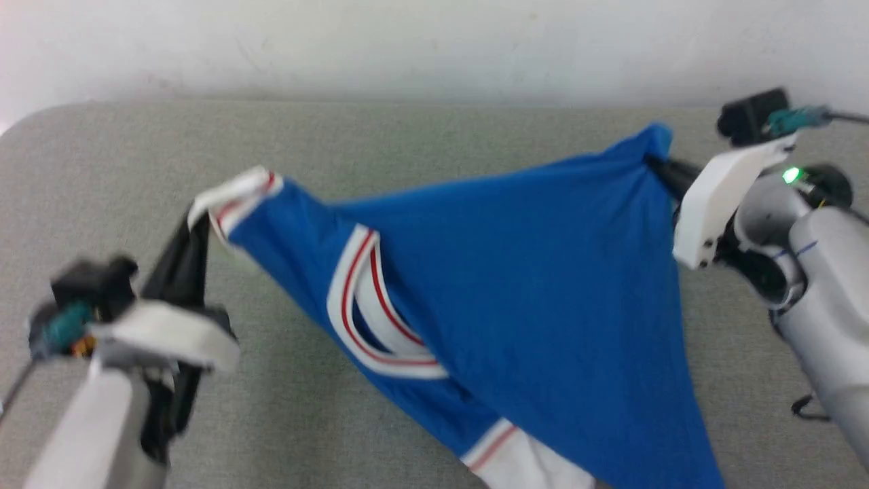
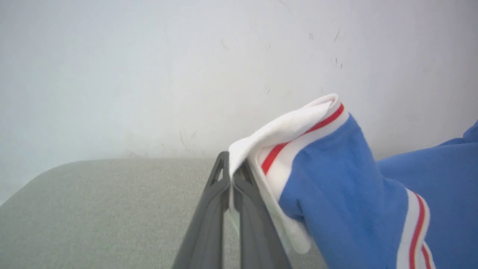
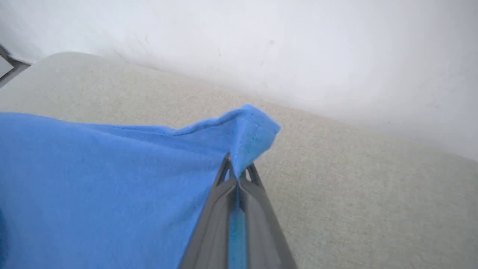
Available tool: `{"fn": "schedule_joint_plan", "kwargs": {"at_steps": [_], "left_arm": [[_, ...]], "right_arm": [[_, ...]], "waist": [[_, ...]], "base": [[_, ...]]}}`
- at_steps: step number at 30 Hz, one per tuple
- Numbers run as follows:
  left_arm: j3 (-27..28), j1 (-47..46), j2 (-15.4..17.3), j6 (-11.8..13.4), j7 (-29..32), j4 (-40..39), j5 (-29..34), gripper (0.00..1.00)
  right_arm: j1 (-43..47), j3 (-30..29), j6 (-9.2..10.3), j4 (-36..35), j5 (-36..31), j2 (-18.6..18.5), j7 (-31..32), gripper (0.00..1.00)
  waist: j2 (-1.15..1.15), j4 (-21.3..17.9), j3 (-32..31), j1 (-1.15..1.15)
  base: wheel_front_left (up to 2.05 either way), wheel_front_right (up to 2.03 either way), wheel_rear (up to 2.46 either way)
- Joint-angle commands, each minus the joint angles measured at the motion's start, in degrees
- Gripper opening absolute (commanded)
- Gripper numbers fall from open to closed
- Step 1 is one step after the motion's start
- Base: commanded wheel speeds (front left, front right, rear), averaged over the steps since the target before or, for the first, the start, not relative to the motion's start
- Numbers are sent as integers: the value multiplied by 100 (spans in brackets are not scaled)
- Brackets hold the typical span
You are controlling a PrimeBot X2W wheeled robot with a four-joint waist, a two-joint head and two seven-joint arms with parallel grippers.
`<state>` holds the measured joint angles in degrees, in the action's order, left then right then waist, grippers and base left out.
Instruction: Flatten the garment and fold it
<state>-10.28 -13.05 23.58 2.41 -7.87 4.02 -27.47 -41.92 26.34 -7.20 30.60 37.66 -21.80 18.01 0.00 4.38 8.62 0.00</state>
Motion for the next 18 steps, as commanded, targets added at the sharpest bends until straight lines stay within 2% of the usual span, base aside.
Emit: {"fn": "schedule_joint_plan", "kwargs": {"at_steps": [1,5,10,18], "left_arm": [[25,-211,51,-36,17,58,21,0],[-76,-1501,137,-400,177,864,16,0],[-200,-3280,156,-683,30,1966,178,0],[-165,-5831,308,-776,-606,3116,607,0]], "right_arm": [[-128,-48,-29,15,-53,-29,-49,0],[-686,-344,-29,196,-251,-42,-322,0],[-1738,-731,-29,498,-642,-11,-956,0],[-3395,-1109,-29,897,-1357,39,-2214,0]], "waist": [[0,-91,-92,0],[0,-209,123,0],[0,-404,661,0],[0,-657,1468,0]], "base": [[0,0,0],[0,0,0],[0,0,0],[0,0,0]]}}
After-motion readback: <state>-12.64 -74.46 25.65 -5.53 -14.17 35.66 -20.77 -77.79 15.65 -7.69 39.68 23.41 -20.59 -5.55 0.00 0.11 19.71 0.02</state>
